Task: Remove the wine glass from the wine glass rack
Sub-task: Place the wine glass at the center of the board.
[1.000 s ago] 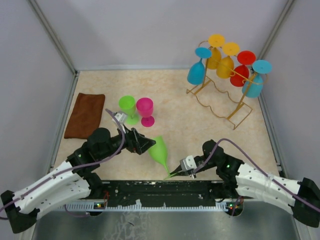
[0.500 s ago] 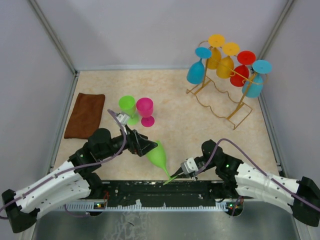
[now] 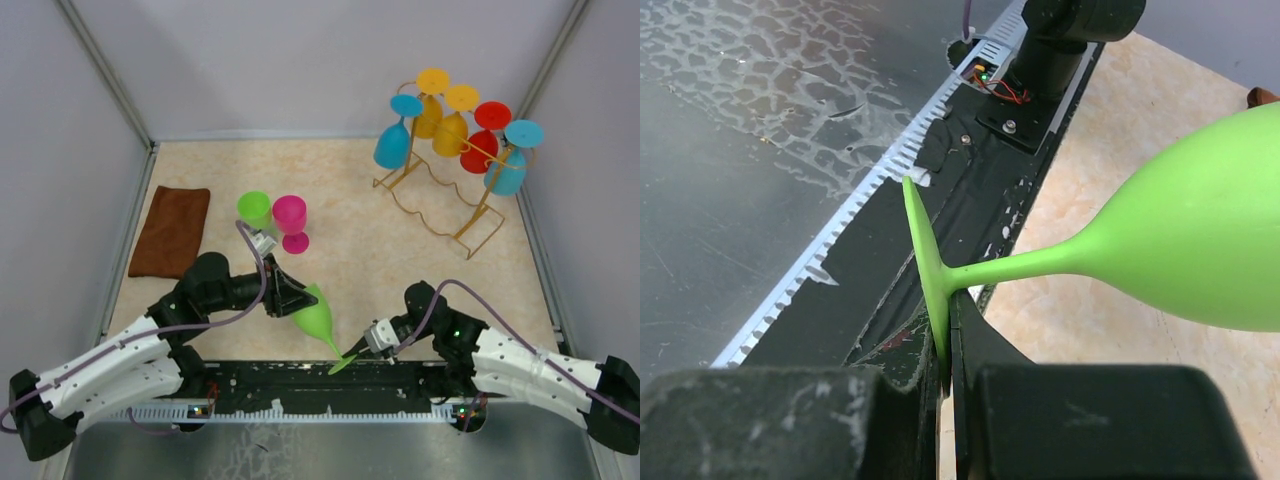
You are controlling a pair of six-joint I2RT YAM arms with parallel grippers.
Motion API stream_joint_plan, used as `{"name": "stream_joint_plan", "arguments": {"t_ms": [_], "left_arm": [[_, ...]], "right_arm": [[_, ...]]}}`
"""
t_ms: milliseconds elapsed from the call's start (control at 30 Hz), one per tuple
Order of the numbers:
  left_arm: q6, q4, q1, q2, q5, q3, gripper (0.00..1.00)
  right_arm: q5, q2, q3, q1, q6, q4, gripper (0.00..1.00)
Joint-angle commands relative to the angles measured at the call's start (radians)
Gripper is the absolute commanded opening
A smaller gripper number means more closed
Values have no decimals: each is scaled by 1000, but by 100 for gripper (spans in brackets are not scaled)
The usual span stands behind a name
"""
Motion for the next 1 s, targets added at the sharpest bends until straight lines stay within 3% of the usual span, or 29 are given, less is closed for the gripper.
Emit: {"name": "stream_joint_plan", "arguments": {"t_ms": [0,233,667,967], "left_arm": [[1,43,-8,-23,85,3,36],[20,23,-8,-42,78,14,0],[19,-9,-7,-60,-2,20,0],[19,-103,-8,-62,-118,50,0]], "right_arm": [[63,-5,20,3,-18,52,0],[111,11,26,3,-27,13,2],[143,-18,23,3,-28,-21,4],[176,-34,23,4,-23,-19,17]]}}
